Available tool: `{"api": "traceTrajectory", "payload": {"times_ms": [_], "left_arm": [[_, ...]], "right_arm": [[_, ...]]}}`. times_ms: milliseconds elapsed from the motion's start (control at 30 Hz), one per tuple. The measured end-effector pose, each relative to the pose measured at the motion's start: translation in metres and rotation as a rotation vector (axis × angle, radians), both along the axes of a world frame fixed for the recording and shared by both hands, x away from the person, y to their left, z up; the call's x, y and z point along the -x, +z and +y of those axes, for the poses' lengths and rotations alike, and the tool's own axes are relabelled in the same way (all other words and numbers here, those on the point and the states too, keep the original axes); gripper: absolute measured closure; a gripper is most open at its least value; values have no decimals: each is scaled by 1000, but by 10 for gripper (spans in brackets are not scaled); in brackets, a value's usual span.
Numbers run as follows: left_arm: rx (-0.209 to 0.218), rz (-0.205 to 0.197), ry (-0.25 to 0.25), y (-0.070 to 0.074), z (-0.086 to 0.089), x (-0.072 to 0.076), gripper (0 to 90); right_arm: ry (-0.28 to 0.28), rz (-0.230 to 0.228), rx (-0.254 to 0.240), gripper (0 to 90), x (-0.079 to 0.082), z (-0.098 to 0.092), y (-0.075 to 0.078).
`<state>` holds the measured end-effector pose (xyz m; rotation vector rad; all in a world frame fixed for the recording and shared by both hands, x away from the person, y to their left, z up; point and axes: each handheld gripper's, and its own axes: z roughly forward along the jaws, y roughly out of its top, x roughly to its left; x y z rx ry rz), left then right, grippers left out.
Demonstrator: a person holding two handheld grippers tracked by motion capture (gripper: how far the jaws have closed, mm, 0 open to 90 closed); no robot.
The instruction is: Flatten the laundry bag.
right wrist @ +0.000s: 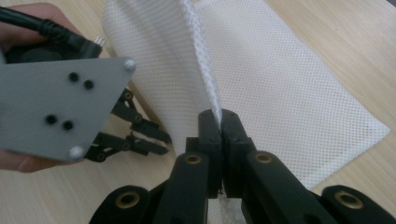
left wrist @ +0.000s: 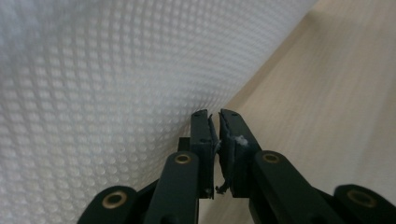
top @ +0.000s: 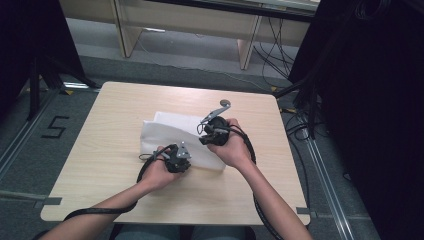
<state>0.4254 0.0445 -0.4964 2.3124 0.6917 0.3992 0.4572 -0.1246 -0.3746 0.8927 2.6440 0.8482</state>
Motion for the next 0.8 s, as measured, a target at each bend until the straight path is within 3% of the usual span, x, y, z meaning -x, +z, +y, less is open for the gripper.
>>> {"api": "traceTrajectory", "payload": {"times_ms": [200,267,367,467,533,667,700,733,800], "left_arm": [[-22,3,-10,-4,-8,-3,851],[-3,5,5,-6,-9,-5,852],[-8,-9,18,-8,-10,-11,855],[-12,-19,25,-9,-10,-13,850],[-11,-17,20,-8,-9,-12,847],[-24,-5,-7,-1,1,-3,826],[-18,-3,-11,6,11,4,823],[-31,2,-24,10,18,7,822],[-41,-4,-32,13,26,12,820]], "right_arm": [[8,-2,2,898,3,3,1],[10,-8,11,898,4,3,2],[25,-7,10,897,5,4,2],[5,16,5,897,7,5,4],[16,-2,10,897,6,4,3],[27,1,8,897,6,4,-1],[6,28,3,897,9,5,-2],[17,13,4,897,9,4,-4],[15,26,4,897,10,4,-4]]}}
